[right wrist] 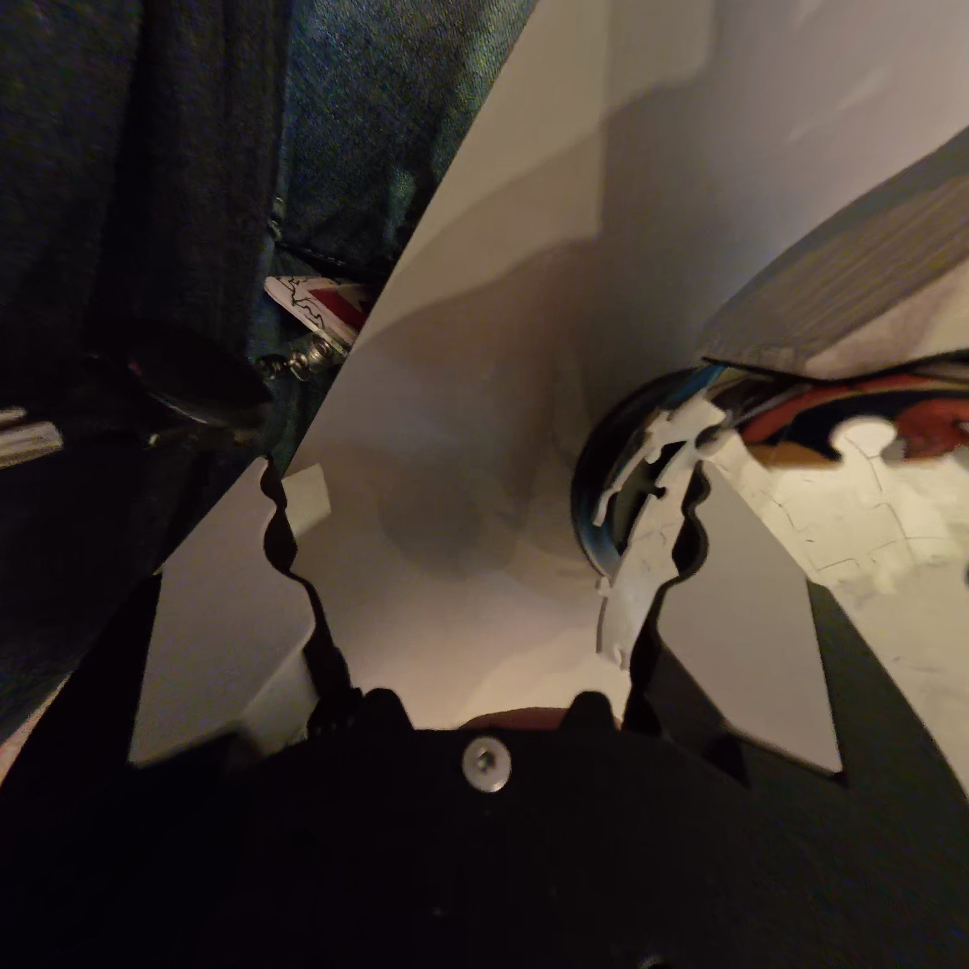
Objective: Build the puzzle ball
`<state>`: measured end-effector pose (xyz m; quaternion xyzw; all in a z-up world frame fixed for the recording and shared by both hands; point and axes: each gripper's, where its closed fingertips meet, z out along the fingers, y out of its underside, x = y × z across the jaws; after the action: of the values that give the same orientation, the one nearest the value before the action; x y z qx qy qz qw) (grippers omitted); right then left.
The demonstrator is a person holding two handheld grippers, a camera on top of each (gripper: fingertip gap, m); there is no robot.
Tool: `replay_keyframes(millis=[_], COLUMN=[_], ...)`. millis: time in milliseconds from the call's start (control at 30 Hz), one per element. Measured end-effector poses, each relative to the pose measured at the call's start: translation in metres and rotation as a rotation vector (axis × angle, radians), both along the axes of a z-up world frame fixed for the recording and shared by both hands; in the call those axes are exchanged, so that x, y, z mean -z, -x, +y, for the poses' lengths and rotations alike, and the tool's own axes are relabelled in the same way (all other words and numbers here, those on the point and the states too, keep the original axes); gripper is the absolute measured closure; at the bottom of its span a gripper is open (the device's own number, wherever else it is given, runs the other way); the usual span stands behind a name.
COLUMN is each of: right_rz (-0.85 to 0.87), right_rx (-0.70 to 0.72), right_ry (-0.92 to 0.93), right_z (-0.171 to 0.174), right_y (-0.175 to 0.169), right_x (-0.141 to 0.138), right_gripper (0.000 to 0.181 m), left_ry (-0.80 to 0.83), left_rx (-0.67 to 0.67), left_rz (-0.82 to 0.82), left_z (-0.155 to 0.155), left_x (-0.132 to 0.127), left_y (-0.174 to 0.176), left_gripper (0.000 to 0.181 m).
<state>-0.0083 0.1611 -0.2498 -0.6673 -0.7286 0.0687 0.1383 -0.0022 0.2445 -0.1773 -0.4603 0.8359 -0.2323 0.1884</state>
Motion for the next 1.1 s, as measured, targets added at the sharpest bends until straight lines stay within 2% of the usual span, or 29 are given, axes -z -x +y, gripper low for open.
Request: replay_keyframes(millis=[633,1100], right_rz=[-0.023,0.020], right_rx=[0.006,0.002], right_ry=[0.030,0.075], right_z=[0.0003,0.0024], right_y=[-0.0022,0.0001], right_x=[-0.0003,-0.0029], right_gripper=[0.038,0.041], left_ry=[-0.007,0.001], left_rx=[-0.003,0.005], left_rz=[-0.006,-0.001], left_z=[0.0001,0.0026], left_x=[0.0000,0.0001], left_y=[0.0011,0.0020], left_gripper=[0.048,0.049])
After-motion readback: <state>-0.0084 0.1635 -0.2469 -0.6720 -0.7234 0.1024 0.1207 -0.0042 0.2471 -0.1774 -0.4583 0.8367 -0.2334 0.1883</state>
